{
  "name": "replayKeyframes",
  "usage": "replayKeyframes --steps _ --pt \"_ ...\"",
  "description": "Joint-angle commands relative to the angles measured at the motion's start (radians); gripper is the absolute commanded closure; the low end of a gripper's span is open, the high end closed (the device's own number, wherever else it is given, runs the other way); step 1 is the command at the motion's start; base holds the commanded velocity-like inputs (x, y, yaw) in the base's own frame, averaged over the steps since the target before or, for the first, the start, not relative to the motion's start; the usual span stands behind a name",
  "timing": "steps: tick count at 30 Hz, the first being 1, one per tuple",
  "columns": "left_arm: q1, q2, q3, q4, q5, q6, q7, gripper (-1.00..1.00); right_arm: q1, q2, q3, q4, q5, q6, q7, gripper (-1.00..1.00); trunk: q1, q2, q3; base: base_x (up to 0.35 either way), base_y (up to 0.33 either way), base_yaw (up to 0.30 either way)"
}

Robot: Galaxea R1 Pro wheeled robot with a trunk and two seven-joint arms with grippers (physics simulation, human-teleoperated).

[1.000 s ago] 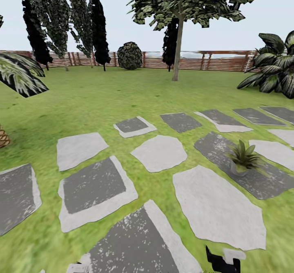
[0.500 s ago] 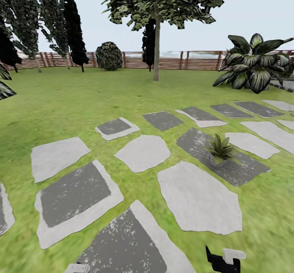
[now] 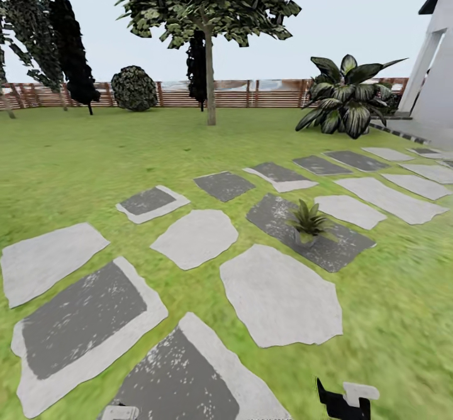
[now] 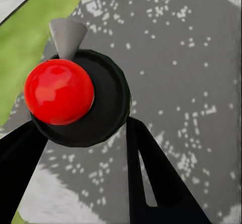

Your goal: Pick up the pesticide atomizer in the garden and spray insectifuge to fully cover both potted plants in the garden.

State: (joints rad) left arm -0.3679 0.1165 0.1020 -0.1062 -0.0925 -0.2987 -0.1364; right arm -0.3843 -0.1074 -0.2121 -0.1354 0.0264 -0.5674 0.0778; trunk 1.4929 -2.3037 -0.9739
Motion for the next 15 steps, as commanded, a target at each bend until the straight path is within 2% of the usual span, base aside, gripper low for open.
replayKeyframes --steps 1,15 --pt "0.0 0.0 0.008 0.0 -0.01 -0.003 -0.002 1.0 -0.001 0.0 -0.009 0.002 0.003 -0.003 0.008 -1.0 0.0 0.0 -0.001 0.0 0.0 -0.3" --pt "0.0 0.0 0.008 0.0 -0.011 -0.003 -0.002 1.0 -0.001 0.001 -0.009 0.002 0.003 -0.003 0.008 -1.0 0.0 0.0 -0.001 0.0 0.0 -0.3"
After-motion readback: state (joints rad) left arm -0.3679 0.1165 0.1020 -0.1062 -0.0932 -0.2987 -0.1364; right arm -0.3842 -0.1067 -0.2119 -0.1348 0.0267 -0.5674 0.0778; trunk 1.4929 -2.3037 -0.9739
